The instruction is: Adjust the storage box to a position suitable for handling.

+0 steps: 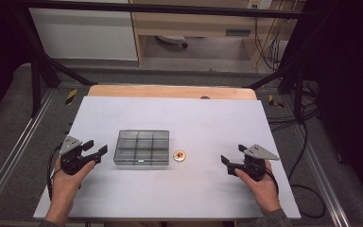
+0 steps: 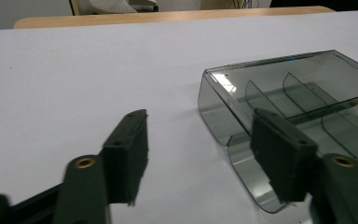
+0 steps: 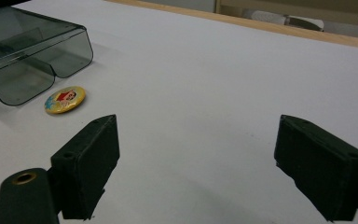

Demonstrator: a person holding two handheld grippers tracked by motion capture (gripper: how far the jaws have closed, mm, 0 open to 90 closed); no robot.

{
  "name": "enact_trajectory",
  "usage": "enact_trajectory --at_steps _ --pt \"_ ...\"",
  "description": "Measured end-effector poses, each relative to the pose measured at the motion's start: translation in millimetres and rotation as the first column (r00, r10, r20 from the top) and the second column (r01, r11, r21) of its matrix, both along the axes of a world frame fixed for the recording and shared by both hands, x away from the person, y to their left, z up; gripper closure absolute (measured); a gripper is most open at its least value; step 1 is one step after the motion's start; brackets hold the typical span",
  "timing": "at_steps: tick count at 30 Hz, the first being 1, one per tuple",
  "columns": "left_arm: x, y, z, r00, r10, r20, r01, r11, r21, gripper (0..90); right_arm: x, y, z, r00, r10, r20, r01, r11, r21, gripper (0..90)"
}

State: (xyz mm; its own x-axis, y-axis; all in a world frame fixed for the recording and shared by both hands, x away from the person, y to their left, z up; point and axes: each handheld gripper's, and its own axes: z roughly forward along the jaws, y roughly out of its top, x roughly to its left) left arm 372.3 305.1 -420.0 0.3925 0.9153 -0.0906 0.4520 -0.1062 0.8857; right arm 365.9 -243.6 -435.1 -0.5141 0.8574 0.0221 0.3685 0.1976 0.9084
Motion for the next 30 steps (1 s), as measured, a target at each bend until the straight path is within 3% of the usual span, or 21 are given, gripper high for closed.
enact_trajectory --at_steps 2,6,7,10,11,15,20,24,26,30 --pt "3.1 0.7 -1.4 0.9996 -0.016 -0.025 0.016 0.9998 0.009 48.0 -1.3 1.6 1.8 0.9999 0.0 0.014 0.0 1.0 0.0 26.4" --pt "3.5 1.5 -1.0 0.9993 -0.024 -0.03 0.024 0.9996 0.018 61.4 -1.9 3.8 1.8 0.9999 0.004 0.014 -0.004 0.9997 -0.024 35.2" --pt "3.8 1.6 -2.0 0.999 -0.029 -0.033 0.03 0.9991 0.029 63.9 -1.9 3.6 1.7 0.9999 0.012 0.012 -0.011 0.9997 -0.021 42.9" --pt "6.1 1.7 -4.7 0.9983 -0.043 -0.04 0.045 0.9984 0.036 74.3 -1.2 2.2 1.8 0.9999 0.007 0.015 -0.007 0.9997 -0.023 51.8" --pt "6.1 1.7 -4.7 0.9983 -0.043 -0.04 0.045 0.9984 0.036 77.8 -1.2 2.2 1.8 0.9999 0.007 0.015 -0.007 0.9997 -0.023 51.8" --pt "10.9 6.2 -5.8 0.9974 -0.053 -0.048 0.054 0.9983 0.019 88.9 -0.6 0.9 -0.2 0.9998 0.013 0.011 -0.013 0.999 -0.043 69.8" --pt "20.8 9.2 -10.1 0.9943 -0.079 -0.071 0.08 0.9967 0.01 89.7 2.0 2.6 -2.0 0.9996 0.019 0.02 -0.017 0.9953 -0.096 87.9" --pt "31.2 7.5 -11.9 0.9933 -0.085 -0.079 0.087 0.9958 0.028 89.8 3.3 5.5 -4.3 0.9997 0.023 0.01 -0.021 0.9896 -0.142 90.0" --pt "36.3 6.9 -12.5 0.9929 -0.08 -0.088 0.084 0.9951 0.051 89.8 4.3 8.6 -3.8 0.9996 0.029 0.005 -0.028 0.989 -0.145 90.0" --pt "46.3 6.1 -15.9 0.9932 -0.064 -0.097 0.072 0.9942 0.08 89.8 8.7 17.7 0.6 0.998 0.06 -0.021 -0.062 0.9932 -0.098 90.0"
